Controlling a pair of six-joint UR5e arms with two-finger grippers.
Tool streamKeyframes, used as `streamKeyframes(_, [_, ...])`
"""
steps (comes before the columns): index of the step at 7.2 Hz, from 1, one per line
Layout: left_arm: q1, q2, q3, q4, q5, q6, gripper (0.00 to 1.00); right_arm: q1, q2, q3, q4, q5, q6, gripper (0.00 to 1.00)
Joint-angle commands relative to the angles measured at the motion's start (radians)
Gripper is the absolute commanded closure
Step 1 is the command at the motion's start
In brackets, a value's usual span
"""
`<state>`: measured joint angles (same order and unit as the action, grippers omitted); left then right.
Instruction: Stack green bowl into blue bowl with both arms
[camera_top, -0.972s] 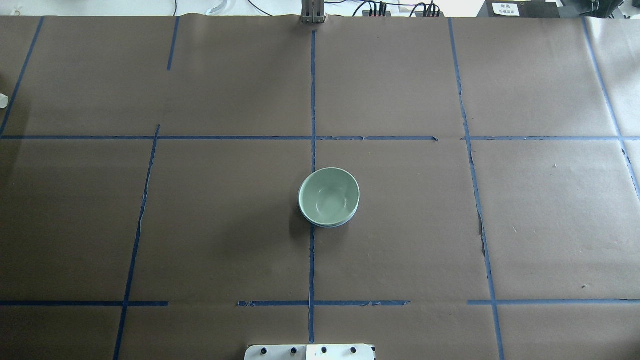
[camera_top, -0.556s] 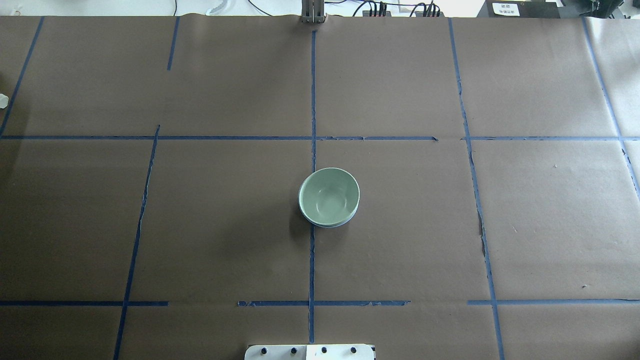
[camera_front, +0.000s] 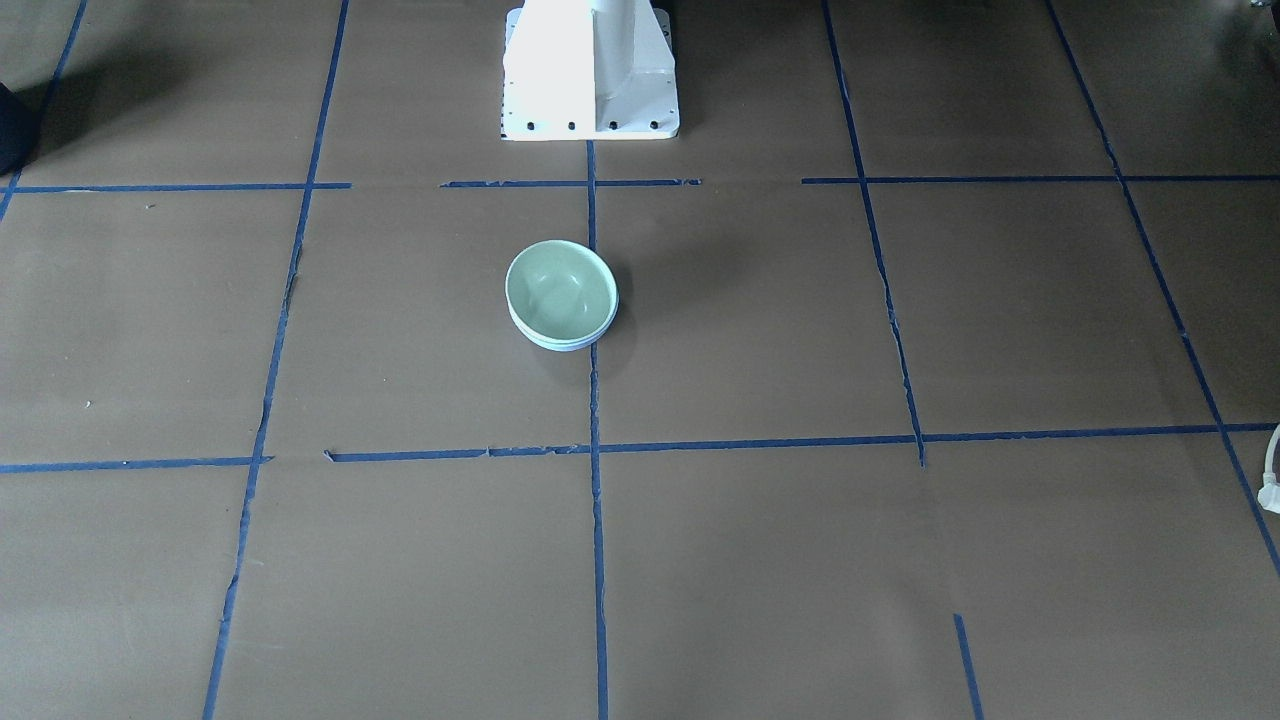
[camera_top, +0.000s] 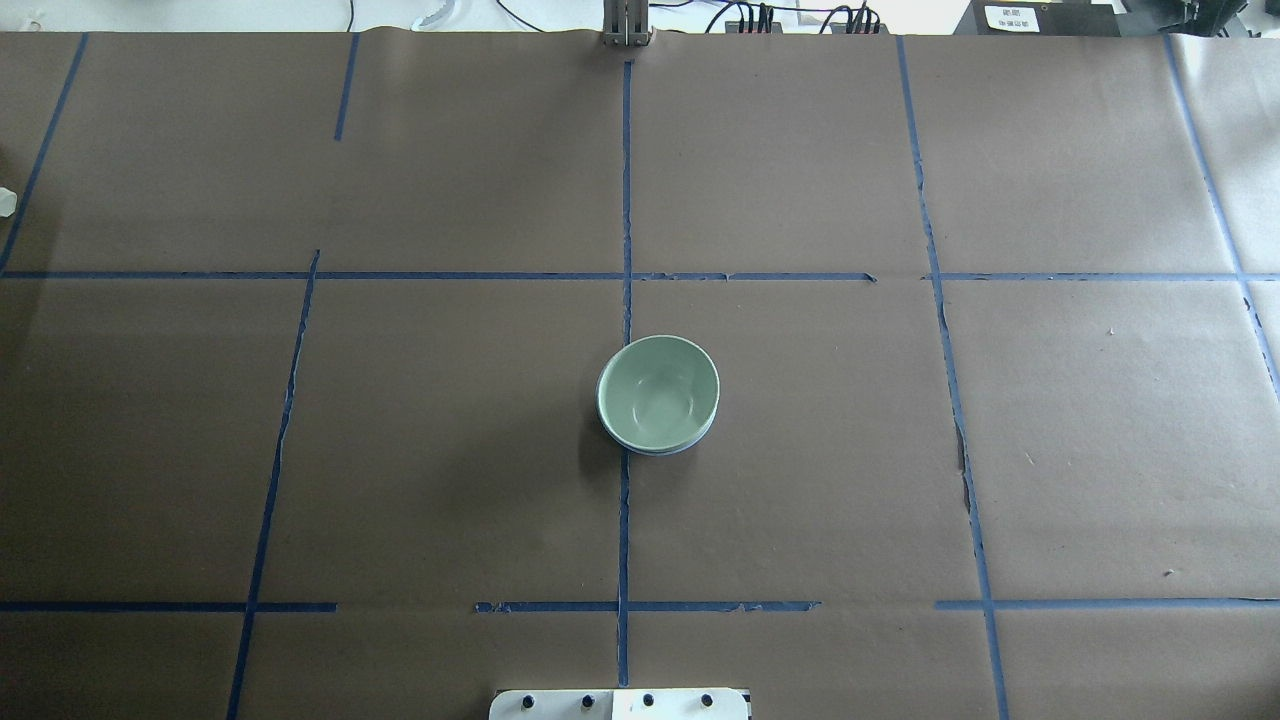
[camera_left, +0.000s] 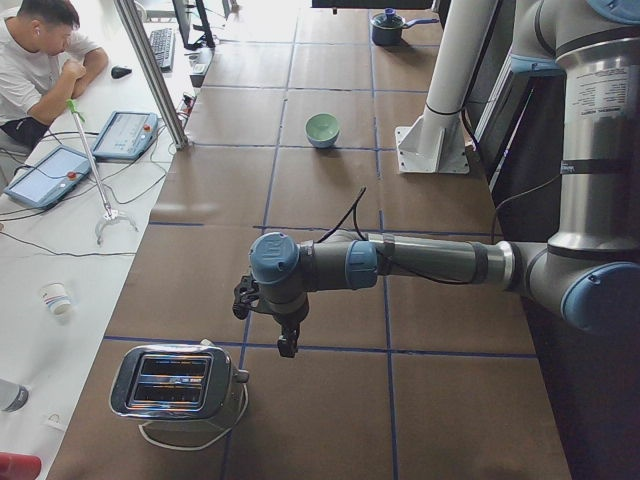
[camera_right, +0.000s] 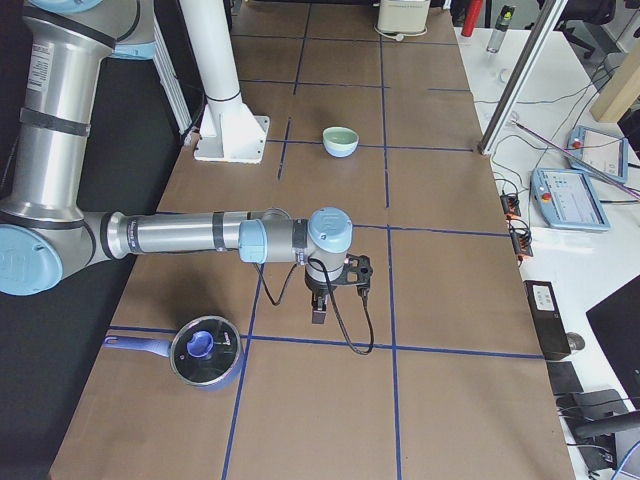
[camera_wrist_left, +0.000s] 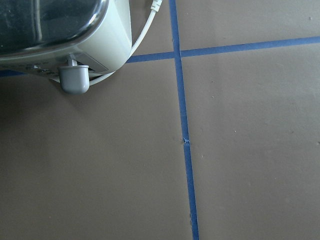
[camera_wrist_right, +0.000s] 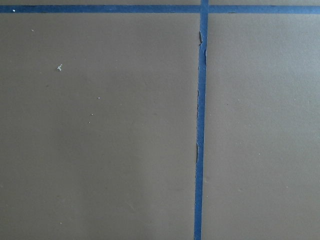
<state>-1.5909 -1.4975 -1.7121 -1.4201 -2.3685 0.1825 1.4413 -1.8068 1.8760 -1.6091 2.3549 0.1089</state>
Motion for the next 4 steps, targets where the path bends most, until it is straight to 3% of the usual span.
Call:
streamKeyframes(1, [0.0,0.0,-0.001,0.001,0.0,-0.002,0.0,-0.001,0.001,0.0,0.0,0.001,0.0,0.0])
streamKeyframes(4, [0.002,0.0,-0.004,0.0,0.0,0.0,0.0,-0.005,0.003,0.0,0.0,0.004,0.002,0.0])
